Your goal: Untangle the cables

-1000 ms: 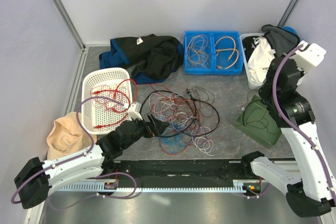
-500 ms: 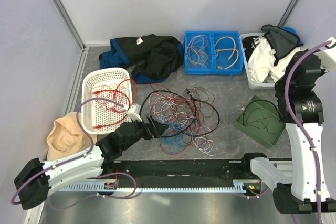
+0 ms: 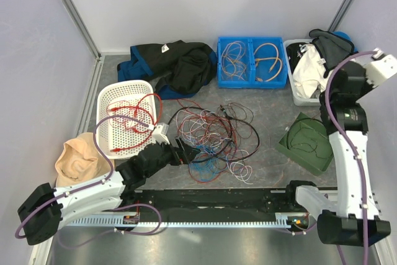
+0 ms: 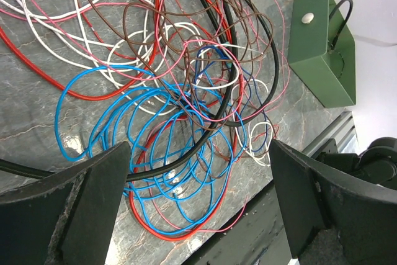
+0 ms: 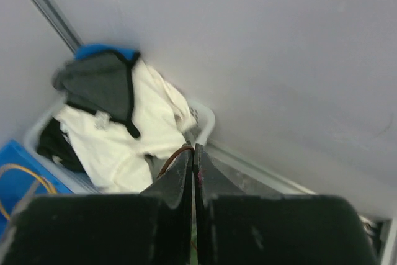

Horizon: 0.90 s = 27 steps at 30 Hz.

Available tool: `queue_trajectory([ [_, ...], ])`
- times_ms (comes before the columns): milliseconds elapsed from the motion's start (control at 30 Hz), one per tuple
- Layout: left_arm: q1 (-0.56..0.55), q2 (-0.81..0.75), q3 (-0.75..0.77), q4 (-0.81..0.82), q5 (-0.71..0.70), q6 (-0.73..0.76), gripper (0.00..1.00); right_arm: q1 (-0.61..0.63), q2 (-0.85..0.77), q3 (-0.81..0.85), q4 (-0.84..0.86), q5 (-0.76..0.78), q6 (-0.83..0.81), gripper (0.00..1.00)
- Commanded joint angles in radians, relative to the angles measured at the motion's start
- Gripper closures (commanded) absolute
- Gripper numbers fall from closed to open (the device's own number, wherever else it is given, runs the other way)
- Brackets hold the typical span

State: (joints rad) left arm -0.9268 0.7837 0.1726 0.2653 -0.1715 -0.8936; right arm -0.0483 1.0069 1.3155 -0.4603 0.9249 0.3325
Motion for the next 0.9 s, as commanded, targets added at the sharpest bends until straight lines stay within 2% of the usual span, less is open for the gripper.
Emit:
queue_trajectory([
  [0, -0.001, -0.012, -0.001, 0.048, 0.012, -0.008, 0.0, -0.059, 0.006, -0.168, 0.026, -0.121, 0.118, 1.0],
  [233, -0.001, -0.032, -0.01, 0.031, 0.003, -0.014, 0.0, -0.102, -0.027, -0.396, 0.071, -0.308, 0.241, 1.0],
  [433, 0.0, -0.017, -0.005, 0.02, 0.007, -0.027, 0.0, -0.117, -0.031, -0.553, 0.147, -0.353, 0.29, 1.0],
  [667, -0.001, -0.023, -0.002, 0.005, -0.005, -0.047, 0.0, -0.137, 0.048, -0.544, 0.147, -0.422, 0.345, 0.99],
  [700, -0.001, -0.026, -0.002, 0.006, -0.009, -0.047, 0.0, -0.137, 0.041, -0.55, 0.147, -0.438, 0.35, 0.81],
  [800, -0.001, -0.024, 0.002, 0.006, -0.016, -0.045, 0.0, -0.137, -0.02, -0.567, 0.144, -0.451, 0.37, 0.53],
  [867, -0.001, -0.02, 0.008, 0.006, -0.017, -0.042, 0.0, -0.136, -0.083, -0.57, 0.137, -0.465, 0.381, 0.46],
])
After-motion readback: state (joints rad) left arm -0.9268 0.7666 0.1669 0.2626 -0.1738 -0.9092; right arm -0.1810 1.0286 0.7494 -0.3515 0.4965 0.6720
